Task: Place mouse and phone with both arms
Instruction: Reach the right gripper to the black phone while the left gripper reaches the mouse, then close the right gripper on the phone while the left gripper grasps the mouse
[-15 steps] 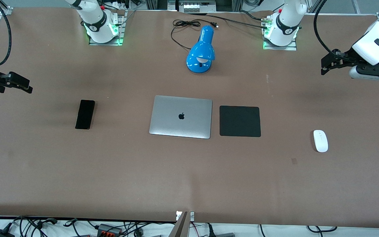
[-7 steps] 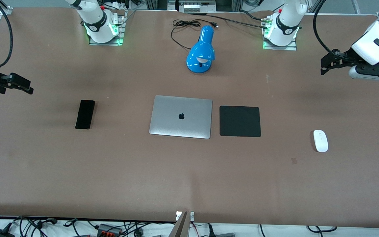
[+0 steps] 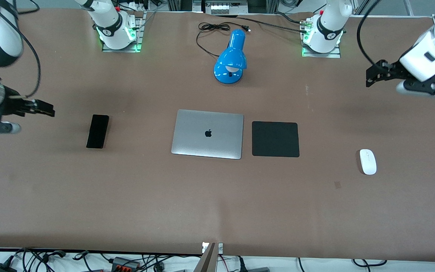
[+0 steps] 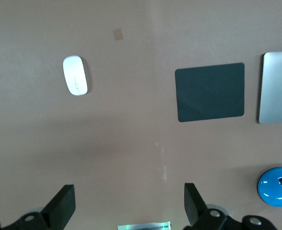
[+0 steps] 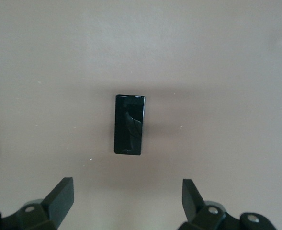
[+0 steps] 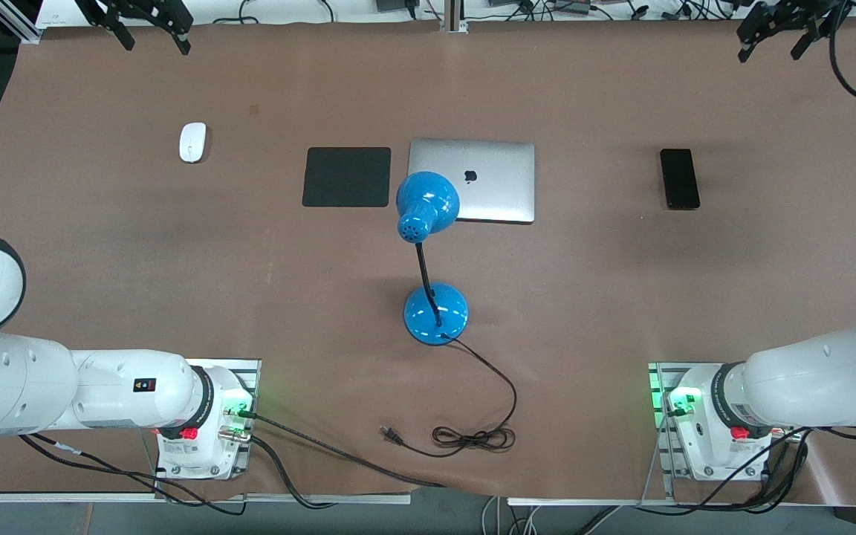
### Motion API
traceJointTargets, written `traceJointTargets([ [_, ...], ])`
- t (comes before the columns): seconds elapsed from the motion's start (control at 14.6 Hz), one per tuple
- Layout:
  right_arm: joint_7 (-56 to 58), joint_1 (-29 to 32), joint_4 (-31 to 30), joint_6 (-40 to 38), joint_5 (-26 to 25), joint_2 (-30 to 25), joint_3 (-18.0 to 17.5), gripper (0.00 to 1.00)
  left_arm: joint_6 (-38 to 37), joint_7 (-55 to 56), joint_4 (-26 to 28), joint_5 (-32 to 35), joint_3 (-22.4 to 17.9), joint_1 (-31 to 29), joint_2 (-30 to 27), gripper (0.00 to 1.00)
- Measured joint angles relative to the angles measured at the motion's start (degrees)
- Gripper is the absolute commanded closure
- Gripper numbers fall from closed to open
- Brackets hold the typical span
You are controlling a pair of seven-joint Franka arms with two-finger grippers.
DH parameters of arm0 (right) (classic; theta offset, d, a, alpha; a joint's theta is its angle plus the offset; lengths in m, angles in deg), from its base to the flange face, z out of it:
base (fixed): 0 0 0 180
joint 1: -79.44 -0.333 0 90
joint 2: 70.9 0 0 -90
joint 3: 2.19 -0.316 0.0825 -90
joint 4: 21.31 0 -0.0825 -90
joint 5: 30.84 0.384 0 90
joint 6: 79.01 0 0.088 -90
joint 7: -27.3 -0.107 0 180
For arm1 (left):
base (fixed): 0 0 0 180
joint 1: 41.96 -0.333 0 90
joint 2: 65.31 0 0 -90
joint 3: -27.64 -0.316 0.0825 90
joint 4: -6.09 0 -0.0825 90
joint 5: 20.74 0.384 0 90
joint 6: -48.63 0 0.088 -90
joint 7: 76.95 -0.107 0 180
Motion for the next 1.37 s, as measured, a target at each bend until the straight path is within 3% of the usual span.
traceJointTargets([
  [0.27,-3.54,-0.05,-6.3,4.66,-0.8,0.59,0.0,0.0,-0.01,-0.07,-0.83,0.0,-0.71,-3.89,6.55,0.0],
  [0.48,-4.13,-0.33,-13.32,12.87,-1.31,0.71,-0.05,0.0,2.12,-0.1,-4.46,0.42,-1.07,-6.92,14.53,0.0],
  [0.82,-4.68,-0.42,-25.92,29.03,-1.34,2.6,-0.1,0.0,23.69,-0.37,-4.08,5.02,-1.19,-11.02,27.02,0.0],
  [1.16,-4.72,-0.44,-27.23,36.85,-1.34,9.65,-0.11,0.0,49.09,-1.34,9.02,5.3,-1.17,-11.91,30.62,0.0],
  [1.37,-5.01,-0.39,-27.17,39.99,-1.34,13.33,-0.11,0.0,57.26,-3.29,14.39,5.59,-1.2,-13.14,31.75,0.0],
])
